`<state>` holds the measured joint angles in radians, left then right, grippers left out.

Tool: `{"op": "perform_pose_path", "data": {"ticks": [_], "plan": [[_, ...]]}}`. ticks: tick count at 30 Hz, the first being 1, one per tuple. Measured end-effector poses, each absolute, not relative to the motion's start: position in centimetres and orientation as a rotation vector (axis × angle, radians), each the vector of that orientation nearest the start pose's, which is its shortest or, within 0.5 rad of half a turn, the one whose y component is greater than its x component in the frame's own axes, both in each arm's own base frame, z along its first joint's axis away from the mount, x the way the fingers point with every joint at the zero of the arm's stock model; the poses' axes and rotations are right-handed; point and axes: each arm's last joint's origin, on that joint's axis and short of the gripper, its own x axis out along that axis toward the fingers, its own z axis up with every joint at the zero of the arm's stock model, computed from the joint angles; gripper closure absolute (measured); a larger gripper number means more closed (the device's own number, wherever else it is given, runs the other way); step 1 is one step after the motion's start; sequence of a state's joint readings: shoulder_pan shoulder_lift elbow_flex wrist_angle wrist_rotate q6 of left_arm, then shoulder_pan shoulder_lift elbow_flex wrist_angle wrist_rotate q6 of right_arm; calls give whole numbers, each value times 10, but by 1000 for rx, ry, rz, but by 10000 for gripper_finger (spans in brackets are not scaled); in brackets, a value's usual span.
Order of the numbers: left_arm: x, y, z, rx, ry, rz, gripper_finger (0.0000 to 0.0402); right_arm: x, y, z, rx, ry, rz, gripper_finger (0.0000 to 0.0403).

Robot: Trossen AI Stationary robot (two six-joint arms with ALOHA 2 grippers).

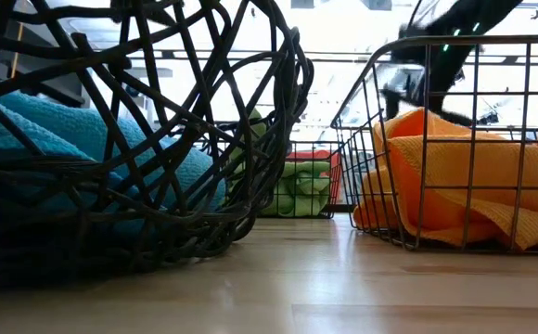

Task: Sort microfiber towel by color & place in baskets
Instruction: Put the top blue towel into the bottom wire basket

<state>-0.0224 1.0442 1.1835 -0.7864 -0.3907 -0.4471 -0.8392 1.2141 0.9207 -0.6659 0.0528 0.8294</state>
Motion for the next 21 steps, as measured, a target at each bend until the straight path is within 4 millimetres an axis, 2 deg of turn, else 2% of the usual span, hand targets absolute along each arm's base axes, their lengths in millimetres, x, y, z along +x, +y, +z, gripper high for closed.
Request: {"op": "perform_pose_path", "data": {"ticks": [4, 6, 10, 13, 18, 21], "plan": [[196, 30, 364, -360, 460, 718, 204, 144, -213, 227, 1110, 647, -1284, 45], [193, 38, 365, -381, 409, 827, 204, 139, -225, 211, 1129, 709, -1321, 45], [190, 49, 366, -366, 396, 893, 204, 136, -241, 184, 1146, 792, -1374, 45], [187, 56, 367, -361, 398, 921, 204, 139, -248, 165, 1162, 849, -1370, 45], [182, 70, 369, -300, 411, 969, 204, 157, -248, 152, 1089, 954, -1380, 46], [174, 77, 377, -250, 377, 960, 204, 163, -244, 147, 1093, 996, -1343, 75]]}}
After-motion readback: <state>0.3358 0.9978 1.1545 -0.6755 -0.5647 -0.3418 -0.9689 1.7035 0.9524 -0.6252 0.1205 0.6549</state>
